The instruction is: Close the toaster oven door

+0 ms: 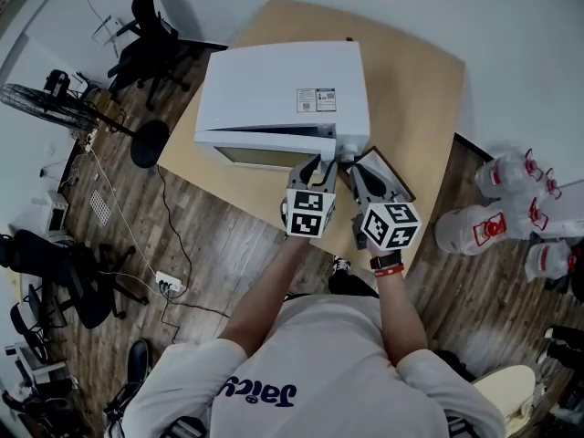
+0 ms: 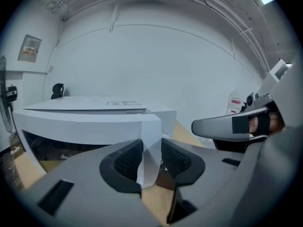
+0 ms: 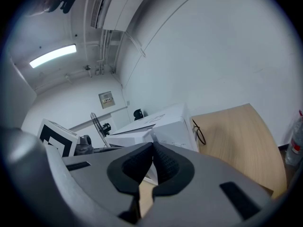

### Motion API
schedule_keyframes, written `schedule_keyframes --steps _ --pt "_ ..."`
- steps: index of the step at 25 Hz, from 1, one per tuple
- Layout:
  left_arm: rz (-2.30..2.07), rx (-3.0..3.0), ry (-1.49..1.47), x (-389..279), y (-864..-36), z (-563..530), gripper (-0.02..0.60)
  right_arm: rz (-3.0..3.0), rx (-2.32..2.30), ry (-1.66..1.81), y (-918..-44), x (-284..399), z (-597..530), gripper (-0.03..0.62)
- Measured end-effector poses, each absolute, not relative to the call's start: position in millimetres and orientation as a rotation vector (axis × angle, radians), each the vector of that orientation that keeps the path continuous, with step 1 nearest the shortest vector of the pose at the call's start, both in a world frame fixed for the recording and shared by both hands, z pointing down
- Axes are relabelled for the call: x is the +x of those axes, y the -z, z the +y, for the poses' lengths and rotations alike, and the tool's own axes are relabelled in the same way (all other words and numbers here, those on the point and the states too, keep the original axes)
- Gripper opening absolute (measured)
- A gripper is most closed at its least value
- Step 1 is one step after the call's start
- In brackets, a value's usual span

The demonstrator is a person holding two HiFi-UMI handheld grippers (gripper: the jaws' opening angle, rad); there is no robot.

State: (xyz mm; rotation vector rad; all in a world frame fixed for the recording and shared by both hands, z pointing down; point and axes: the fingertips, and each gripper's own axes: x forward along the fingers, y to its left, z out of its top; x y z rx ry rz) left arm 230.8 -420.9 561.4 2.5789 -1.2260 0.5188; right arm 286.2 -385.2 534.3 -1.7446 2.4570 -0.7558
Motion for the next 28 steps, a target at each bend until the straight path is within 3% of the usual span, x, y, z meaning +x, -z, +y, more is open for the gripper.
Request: schedule_keyframes --steps 28 --pt "-1.261 2.567 -0.503 238.3 -563.0 -451.8 0.144 2.479 -1.725 0.76 -535.5 286.4 -418.8 0.015"
